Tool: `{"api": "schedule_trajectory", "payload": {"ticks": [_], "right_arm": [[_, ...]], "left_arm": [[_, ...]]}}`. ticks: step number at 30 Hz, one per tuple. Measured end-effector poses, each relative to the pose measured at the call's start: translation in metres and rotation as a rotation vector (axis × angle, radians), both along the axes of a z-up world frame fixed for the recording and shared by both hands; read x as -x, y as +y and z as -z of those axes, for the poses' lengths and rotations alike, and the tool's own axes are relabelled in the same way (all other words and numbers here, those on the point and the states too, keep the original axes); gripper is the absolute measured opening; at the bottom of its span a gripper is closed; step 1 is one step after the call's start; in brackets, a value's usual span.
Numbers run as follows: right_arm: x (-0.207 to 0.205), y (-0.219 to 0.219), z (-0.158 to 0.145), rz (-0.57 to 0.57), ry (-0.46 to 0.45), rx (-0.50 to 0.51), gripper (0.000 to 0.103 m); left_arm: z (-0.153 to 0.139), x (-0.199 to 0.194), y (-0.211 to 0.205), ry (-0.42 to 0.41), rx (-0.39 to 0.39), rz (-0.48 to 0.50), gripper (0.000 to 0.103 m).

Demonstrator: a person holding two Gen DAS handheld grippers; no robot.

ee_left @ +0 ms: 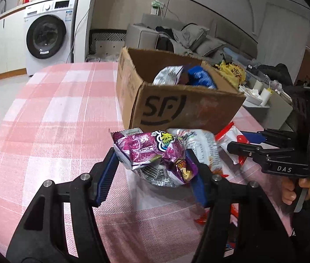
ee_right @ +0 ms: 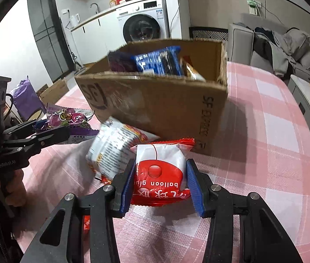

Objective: Organize snacks
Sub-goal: 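Carry both held bags into the cardboard box and open both tools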

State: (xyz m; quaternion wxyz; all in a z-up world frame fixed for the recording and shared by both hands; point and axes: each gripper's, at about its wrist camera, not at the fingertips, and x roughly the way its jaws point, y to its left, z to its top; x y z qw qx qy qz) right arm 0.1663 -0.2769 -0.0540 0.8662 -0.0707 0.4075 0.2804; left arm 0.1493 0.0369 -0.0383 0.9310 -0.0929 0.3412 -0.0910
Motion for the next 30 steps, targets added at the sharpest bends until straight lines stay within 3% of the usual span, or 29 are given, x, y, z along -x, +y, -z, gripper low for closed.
{"api": "schedule_trajectory", "payload": {"ticks": [19, 23, 30], "right_arm": [[0.018, -0.021, -0.068, 0.025, -0.106, -0.153, 0.046], [0.025, -0.021, -0.083, 0.018, -0.128, -0.164, 0.046], [0.033, -0.025, -0.113, 0.030, -0.149, -0.211, 0.046]], "left_arm": [[-0.065, 0.035, -0.006, -0.116, 0.001, -0.031, 0.058], [-0.082, 0.040, -0.012, -0.137, -0.045, -0.037, 0.058], [-0.121, 0.047, -0.018, -0.178, -0.040, -0.050, 0.058]]}}
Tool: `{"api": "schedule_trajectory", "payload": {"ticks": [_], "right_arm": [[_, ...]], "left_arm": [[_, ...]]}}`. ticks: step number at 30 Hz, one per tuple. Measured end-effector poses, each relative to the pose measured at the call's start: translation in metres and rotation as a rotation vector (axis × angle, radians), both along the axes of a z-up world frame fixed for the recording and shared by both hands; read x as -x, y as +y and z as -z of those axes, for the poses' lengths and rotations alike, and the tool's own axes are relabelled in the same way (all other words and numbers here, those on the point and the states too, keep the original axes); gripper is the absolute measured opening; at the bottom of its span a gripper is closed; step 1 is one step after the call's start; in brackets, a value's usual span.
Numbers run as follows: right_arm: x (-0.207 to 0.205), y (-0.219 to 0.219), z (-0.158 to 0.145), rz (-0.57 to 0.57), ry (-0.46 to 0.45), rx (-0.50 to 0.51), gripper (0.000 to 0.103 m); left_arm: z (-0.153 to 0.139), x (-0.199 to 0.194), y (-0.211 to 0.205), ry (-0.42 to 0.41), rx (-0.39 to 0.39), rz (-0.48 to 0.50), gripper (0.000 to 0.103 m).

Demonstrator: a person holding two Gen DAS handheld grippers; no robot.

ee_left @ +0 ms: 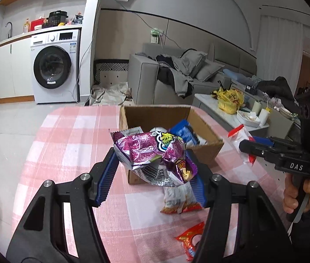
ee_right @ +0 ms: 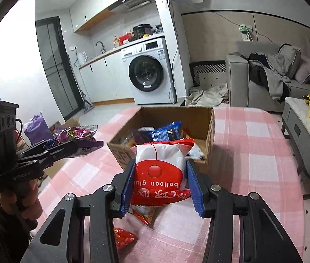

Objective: Organize snacks
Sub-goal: 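Carry both held bags into the cardboard box and open both tools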

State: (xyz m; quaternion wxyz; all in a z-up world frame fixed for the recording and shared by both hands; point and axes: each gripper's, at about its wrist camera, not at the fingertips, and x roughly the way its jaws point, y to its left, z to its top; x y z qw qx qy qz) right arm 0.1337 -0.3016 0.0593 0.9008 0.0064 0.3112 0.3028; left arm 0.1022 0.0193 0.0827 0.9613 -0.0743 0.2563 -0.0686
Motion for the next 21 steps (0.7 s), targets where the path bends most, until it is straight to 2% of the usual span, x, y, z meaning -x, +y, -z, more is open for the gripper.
{"api": "schedule_trajectory", "payload": {"ticks": [9, 21], "right_arm": [[0.000, -0.001, -0.025, 0.048, -0.014, -0.023, 0.046], [-0.030, 0.003, -0.034, 0.087, -0.017, -0.049, 0.046]], "left_arm": [[-0.033, -0.005, -0.012, -0.032, 0.006, -0.001, 0.058], [-0.040, -0.037, -0.015, -0.015, -0.014, -0.024, 0.058]]}}
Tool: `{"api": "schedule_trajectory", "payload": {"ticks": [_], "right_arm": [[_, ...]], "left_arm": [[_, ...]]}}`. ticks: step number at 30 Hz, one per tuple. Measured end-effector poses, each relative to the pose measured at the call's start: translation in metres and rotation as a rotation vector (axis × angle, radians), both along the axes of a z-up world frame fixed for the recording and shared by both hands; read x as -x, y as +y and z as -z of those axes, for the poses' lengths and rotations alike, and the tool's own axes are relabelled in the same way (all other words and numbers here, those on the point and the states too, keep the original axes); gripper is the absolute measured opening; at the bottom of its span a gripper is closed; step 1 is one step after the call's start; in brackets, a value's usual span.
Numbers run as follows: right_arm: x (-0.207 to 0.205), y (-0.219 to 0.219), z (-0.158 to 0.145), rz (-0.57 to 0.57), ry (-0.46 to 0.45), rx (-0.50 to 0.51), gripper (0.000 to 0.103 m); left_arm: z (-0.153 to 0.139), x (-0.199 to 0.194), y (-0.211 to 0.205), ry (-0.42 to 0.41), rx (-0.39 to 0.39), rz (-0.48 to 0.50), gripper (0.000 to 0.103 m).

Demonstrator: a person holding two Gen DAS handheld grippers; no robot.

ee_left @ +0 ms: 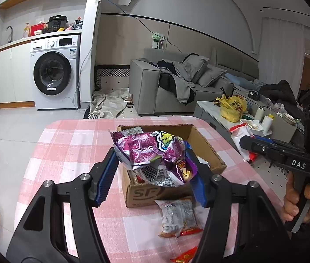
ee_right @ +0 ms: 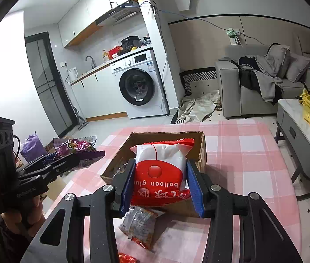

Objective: Organize snacks
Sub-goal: 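Carry both held bags into the cardboard box and open both tools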

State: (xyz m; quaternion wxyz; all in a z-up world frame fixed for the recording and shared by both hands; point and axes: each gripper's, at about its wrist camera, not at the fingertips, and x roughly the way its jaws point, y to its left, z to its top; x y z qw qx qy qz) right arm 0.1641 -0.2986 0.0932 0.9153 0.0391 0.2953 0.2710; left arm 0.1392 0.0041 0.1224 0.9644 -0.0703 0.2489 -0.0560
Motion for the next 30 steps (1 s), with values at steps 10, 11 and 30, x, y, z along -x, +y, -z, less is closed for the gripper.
{"api": "schedule_trajectory", "payload": {"ticks": [10, 11, 30], "right_arm": [[-0.019, 0.004, 0.004, -0.020, -0.004, -0.053, 0.046], [-0.021, 0.006, 0.005, -0.024, -0.002, -0.050, 0.046], [-0.070, 0.031, 0.042, -0.023, 0.042, -0.057, 0.046]], "left_arm": [[0.014, -0.041, 0.002, 0.032, 0.007, -0.016, 0.058], [0.015, -0.042, 0.002, 0.035, 0.005, -0.017, 0.058], [0.043, -0.096, 0.009, 0.065, 0.003, 0.003, 0.058]]}}
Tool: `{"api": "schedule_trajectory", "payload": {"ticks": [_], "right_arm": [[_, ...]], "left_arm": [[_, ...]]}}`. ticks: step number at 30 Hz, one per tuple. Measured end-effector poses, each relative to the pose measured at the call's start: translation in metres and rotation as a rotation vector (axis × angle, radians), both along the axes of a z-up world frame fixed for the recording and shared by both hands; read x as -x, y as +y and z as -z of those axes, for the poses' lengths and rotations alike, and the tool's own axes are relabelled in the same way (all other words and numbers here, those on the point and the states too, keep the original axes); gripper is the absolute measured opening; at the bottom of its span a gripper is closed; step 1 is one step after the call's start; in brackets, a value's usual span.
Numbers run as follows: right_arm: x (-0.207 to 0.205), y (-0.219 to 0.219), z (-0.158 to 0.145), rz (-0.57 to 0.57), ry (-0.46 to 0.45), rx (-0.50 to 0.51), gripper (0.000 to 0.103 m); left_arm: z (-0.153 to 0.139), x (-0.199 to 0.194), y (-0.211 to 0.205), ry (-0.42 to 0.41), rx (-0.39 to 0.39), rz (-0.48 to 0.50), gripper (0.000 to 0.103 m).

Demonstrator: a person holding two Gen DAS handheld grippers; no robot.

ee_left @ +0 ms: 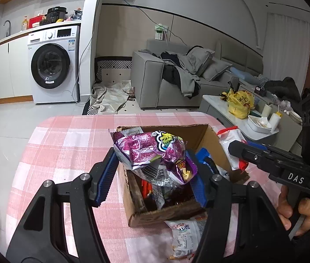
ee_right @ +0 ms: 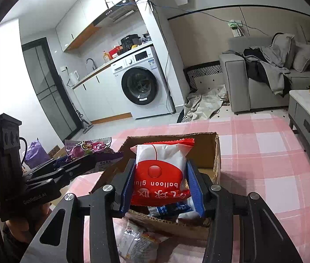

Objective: Organize snacks
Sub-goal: 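Carry both held bags into the cardboard box and open both tools, then withdraw both tools toward the white chip bag and red Oreo pack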

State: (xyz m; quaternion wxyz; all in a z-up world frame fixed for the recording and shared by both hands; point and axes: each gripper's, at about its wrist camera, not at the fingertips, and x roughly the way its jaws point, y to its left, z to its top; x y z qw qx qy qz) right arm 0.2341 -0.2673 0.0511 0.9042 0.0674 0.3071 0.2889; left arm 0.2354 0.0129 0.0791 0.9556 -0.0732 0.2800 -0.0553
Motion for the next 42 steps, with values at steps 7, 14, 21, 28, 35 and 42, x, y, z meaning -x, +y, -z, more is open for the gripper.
{"api": "schedule_trajectory", "payload": {"ticks": [7, 14, 21, 28, 35, 42], "right_arm": [[-0.021, 0.004, 0.009, 0.048, -0.005, 0.007, 0.046], [-0.040, 0.010, 0.025, 0.088, 0.002, 0.052, 0.046], [-0.053, 0.016, 0.035, 0.072, 0.017, 0.073, 0.046], [-0.056, 0.021, 0.042, 0.080, 0.024, 0.095, 0.046], [-0.043, 0.021, 0.034, 0.071, -0.023, 0.083, 0.071], [-0.028, 0.001, 0.025, 0.081, -0.030, 0.050, 0.102]], "left_arm": [[0.017, -0.031, -0.006, 0.026, -0.014, 0.011, 0.058], [0.036, -0.060, -0.015, 0.041, -0.044, 0.013, 0.059], [0.052, -0.077, -0.018, 0.048, -0.047, 0.024, 0.059], [0.060, -0.088, -0.011, 0.061, -0.028, 0.017, 0.059], [0.057, -0.080, -0.012, 0.056, -0.043, 0.015, 0.063], [0.047, -0.055, -0.003, 0.041, 0.012, 0.032, 0.089]]}}
